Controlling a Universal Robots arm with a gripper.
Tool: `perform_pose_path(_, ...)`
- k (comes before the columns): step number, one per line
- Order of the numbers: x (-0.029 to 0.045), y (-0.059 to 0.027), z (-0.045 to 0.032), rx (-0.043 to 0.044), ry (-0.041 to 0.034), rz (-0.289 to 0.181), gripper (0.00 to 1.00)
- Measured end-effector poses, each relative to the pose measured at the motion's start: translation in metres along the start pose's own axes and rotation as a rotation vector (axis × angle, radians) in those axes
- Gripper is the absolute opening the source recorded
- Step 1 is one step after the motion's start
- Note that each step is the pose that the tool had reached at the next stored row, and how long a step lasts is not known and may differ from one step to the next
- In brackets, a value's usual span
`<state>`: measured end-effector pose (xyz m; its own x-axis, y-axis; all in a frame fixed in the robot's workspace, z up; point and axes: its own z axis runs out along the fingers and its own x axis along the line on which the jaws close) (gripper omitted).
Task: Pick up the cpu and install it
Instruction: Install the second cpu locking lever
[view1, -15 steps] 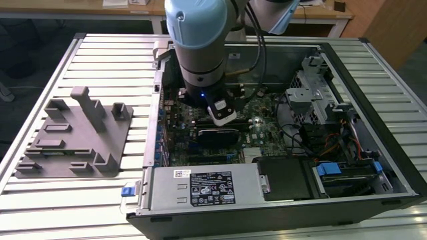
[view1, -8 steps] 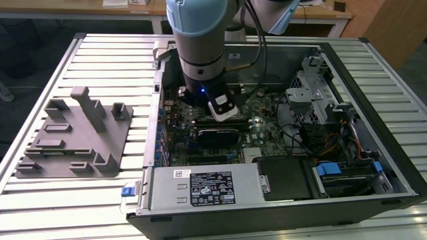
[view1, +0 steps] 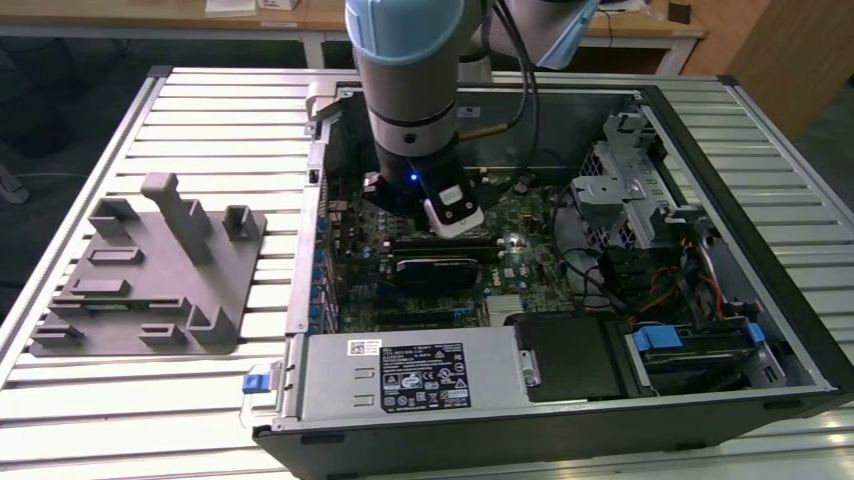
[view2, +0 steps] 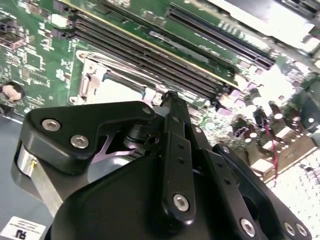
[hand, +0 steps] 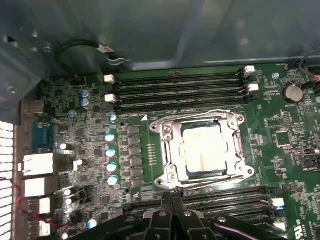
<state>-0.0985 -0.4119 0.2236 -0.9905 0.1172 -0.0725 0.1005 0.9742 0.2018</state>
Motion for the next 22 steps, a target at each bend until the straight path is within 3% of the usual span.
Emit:
perform_pose_path(5,-0.0115,0.0069,0.0027,0.001,0.0022,0.0,0.11)
perform_pose_path(10,-0.0184,0.018,0.0057,0.006,0.0042,0.001,0.11)
perform_pose_path(22,-0.0346,0.0393,0.0124,0.0582,0.0035,-0.003,0.11)
